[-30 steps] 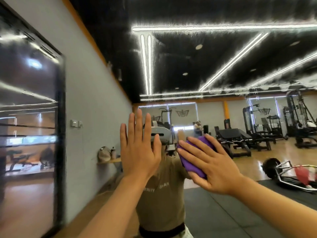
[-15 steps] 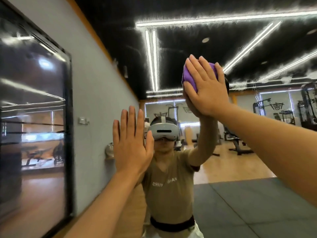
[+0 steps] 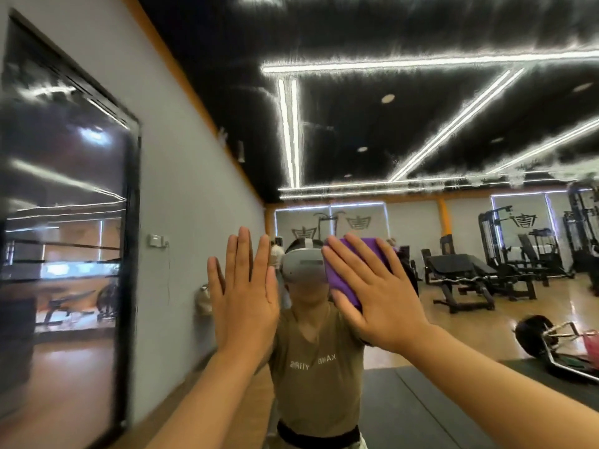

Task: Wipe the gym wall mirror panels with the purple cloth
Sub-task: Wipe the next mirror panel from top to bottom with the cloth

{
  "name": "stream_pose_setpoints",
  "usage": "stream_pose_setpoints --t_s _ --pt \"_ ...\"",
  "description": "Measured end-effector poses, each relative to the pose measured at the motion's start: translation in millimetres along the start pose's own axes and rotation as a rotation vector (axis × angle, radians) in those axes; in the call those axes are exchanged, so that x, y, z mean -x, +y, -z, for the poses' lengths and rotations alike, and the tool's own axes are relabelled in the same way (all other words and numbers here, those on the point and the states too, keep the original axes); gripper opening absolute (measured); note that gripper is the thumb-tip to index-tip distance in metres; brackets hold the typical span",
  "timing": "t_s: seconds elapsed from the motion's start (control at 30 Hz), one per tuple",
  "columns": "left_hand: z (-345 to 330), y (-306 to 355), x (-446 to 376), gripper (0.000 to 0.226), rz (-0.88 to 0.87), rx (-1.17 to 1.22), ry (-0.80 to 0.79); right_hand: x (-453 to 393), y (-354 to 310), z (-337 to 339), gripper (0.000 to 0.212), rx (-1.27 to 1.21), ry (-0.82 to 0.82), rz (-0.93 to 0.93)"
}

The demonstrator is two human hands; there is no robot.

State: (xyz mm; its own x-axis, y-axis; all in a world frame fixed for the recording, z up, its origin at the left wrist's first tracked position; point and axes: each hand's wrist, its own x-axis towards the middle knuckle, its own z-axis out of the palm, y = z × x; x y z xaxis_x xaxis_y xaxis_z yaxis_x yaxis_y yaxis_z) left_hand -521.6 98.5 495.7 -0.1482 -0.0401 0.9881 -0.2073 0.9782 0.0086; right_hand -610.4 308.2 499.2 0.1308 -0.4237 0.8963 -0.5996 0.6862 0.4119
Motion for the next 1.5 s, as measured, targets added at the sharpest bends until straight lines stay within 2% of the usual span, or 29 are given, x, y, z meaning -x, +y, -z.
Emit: stream_pose_setpoints --t_s 0.2,0.4,0.67,1.03,1.37,1.5 --pt "3.5 25.3 2.9 0.06 0.136 0.129 0.045 0.5 -0.1 -2.8 0.061 -0.007 0.029 0.003" --pt "-14.1 54.6 -0.8 0.058 0.004 0.1 0.048 1.3 1.6 -2.9 0.062 -0.032 0.028 0.02" --pt "-22.3 56.5 0.9 0.059 0.003 -0.005 0.072 29.7 7.7 -0.3 0.063 0.006 -0.028 0.121" --pt "-23.4 54.3 0.7 0.063 -0.008 0.008 0.084 61.3 -7.9 -6.0 0.066 0.008 0.029 -0.012" --pt "-21.3 54.9 2.2 0.064 -0.012 0.029 0.105 65.2 0.5 -1.3 0.062 0.015 -0.008 0.052" --pt "-23.6 56.0 2.7 0.064 -0.007 0.018 0.116 62.5 15.9 2.4 0.061 0.005 -0.044 0.16"
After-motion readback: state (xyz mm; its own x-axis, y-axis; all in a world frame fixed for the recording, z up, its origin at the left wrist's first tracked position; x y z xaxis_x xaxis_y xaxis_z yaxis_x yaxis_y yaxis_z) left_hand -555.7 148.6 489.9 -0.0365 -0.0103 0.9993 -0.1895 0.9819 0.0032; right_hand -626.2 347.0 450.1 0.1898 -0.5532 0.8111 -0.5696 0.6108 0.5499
